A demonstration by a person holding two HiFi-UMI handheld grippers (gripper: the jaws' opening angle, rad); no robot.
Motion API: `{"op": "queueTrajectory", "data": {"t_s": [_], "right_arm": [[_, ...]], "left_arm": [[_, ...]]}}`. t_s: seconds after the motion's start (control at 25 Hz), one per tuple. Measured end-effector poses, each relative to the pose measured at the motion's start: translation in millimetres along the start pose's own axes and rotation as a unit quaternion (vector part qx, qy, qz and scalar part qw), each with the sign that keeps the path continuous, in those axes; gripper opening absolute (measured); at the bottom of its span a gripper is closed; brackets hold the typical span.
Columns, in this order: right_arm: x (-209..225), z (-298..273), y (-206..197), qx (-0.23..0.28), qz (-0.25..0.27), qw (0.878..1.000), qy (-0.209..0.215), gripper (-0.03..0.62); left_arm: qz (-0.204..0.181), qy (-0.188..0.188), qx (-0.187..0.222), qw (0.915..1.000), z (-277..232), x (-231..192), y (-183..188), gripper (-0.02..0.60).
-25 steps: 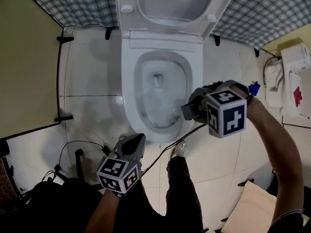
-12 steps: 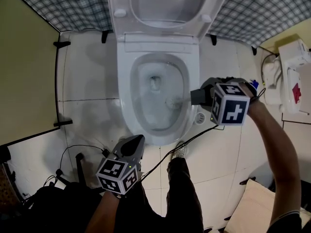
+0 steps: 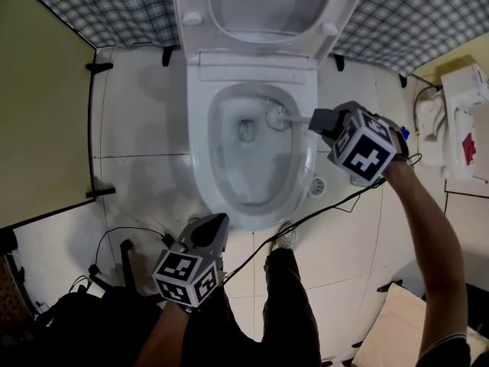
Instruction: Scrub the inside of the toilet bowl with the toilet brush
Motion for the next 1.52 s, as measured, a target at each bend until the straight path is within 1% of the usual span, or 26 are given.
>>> {"op": "queueTrajectory", "data": {"t_s": [0.2, 0.32, 0.44, 0.52, 0.6, 0.68, 0.8, 0.92, 1.04, 1.12, 1.2, 1.44, 1.52], "right_arm": [[1, -6, 11, 0.050, -0.051, 0.997, -0.024, 0.179], [-1, -12, 22, 0.093, -0.088, 0.991, -0.035, 0.179], [-4, -19, 34, 0.152, -0.144, 0.977, -0.040, 0.179], [-8, -21, 45, 0.197, -0.168, 0.965, -0.042, 0.179], [-12, -19, 61, 0.242, -0.171, 0.954, -0.045, 0.179], [-17, -18, 78, 0.270, -0.165, 0.948, -0.039, 0.179], [-31, -21, 100, 0.289, -0.149, 0.946, -0.009, 0.179], [-52, -24, 111, 0.290, -0.119, 0.949, 0.017, 0.179], [-75, -28, 104, 0.284, -0.098, 0.953, 0.045, 0.179], [-89, -27, 93, 0.282, -0.099, 0.952, 0.061, 0.179], [-98, -24, 77, 0.283, -0.114, 0.950, 0.064, 0.179], [-114, -6, 22, 0.309, -0.184, 0.932, 0.056, 0.179], [-117, 1, 4, 0.317, -0.209, 0.924, 0.051, 0.179]], "left_arm": [[0.001, 0.002, 0.001, 1.0000, 0, -4, 3, 0.005], [0.003, 0.005, 0.001, 1.0000, 0, -8, 3, 0.005], [0.005, 0.007, 0.000, 1.0000, 1, -12, 1, 0.005], [0.007, 0.006, 0.000, 1.0000, 0, -12, 1, 0.005], [0.008, 0.006, 0.002, 0.9999, 0, -12, 1, 0.005], [0.010, 0.007, 0.003, 0.9999, -1, -12, 1, 0.005], [0.012, 0.007, 0.005, 0.9999, -1, -11, 1, 0.005], [0.012, 0.007, 0.007, 0.9999, -1, -10, 2, 0.005], [0.012, 0.008, 0.007, 0.9999, -1, -10, 2, 0.005], [0.010, 0.007, 0.008, 0.9999, -2, -8, 2, 0.005], [0.007, 0.004, 0.010, 0.9999, -2, -4, 3, 0.005], [-0.005, 0.001, 0.010, 0.9999, -7, 3, 8, 0.005], [-0.008, -0.002, 0.011, 0.9999, -8, 7, 9, 0.005]]}}
Point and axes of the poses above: the fingertips, and each gripper's own axes: z backward along the fingers, x to its right, y out of its top, the point moved 7 cm from there along z, backward along the fingers, and after that the axes turned 9 degrees about y, right-handed, at the moved point
